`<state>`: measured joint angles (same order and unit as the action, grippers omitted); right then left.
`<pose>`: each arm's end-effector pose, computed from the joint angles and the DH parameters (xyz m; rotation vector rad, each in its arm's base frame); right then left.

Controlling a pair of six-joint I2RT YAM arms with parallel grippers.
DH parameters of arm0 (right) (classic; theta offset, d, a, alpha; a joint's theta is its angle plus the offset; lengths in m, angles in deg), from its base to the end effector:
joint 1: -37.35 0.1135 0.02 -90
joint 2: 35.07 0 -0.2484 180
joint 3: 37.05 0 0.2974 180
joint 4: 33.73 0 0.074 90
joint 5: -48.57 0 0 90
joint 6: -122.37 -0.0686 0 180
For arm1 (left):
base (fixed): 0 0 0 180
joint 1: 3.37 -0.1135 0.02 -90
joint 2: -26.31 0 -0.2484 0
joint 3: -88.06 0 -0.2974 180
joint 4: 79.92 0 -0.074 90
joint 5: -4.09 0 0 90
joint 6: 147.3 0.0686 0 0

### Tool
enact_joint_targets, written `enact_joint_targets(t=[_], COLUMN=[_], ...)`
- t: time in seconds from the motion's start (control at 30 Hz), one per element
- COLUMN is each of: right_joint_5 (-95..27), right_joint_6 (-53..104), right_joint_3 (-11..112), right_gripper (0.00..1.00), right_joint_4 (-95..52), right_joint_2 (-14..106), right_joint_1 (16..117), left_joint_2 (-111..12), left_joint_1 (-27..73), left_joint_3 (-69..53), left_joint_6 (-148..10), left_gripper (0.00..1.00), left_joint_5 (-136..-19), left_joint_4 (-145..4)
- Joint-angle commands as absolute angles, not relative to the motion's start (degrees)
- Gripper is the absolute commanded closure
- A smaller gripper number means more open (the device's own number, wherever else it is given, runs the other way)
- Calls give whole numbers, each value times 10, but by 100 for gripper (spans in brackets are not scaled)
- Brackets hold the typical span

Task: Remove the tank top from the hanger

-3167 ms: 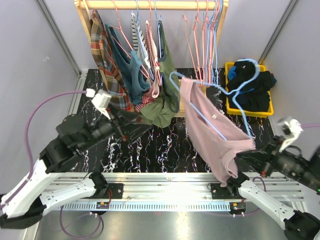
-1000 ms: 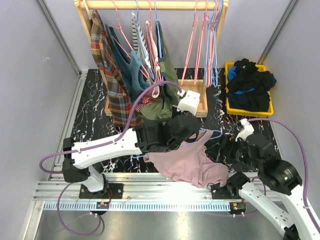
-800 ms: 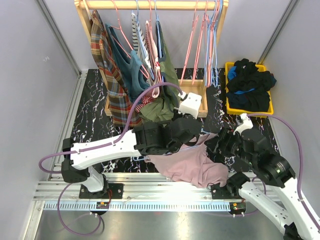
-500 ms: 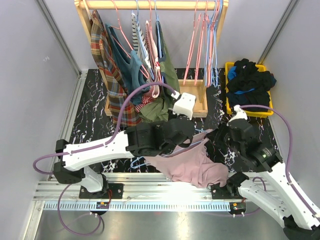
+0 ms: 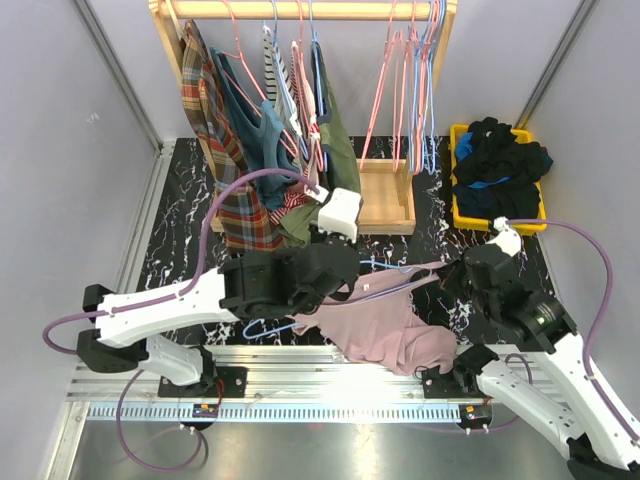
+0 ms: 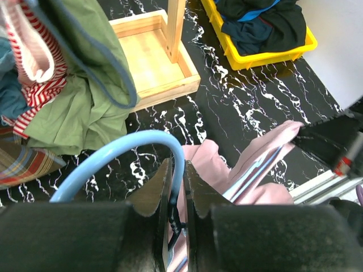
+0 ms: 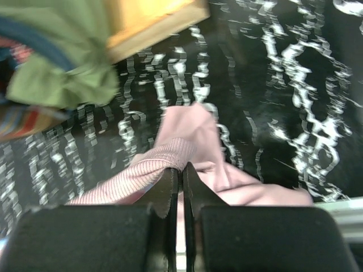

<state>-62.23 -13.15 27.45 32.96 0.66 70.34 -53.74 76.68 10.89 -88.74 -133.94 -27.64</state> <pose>0.1710 0.0819 0.3168 0.4358 2.1633 0.3672 0.1117 -0.3415 0.4143 0.3265 1.9023 -0.4320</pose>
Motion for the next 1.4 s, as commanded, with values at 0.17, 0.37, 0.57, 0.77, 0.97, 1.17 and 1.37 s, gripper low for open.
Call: enact_joint_targets(t=[0.17, 0.37, 0.57, 0.77, 0.97, 1.17, 1.37], right_joint_5=[-726, -295, -38, -6, -25, -120, -326], right_joint_6=[-189, -34, -56, -46, -68, -75, -95], right_joint_3=[287, 213, 135, 147, 167, 180, 204], right_gripper=[100, 100, 100, 100, 92, 21, 0], right_joint_4=[345, 117, -8, 8, -28, 1, 83], right_joint_2=[32, 47, 55, 28, -63, -133, -190], right_joint_1=[702, 702, 705, 704, 704, 704, 704], left_joint_2=[-444, -336, -242, -196, -224, -203, -169], left_joint_1=[770, 771, 770, 749, 721, 720, 721], left_joint_3=[76, -66, -201, -326, -338, -331, -349], left_joint_6=[-885, -860, -781, -721, -787, -779, -787], left_gripper=[100, 100, 100, 100, 100, 100, 100], left_joint_5=[-1344, -1330, -1342, -1301, -1241, -1253, -1271], left_joint_4=[-298, -486, -748, -1067, -1109, -1072, -1062])
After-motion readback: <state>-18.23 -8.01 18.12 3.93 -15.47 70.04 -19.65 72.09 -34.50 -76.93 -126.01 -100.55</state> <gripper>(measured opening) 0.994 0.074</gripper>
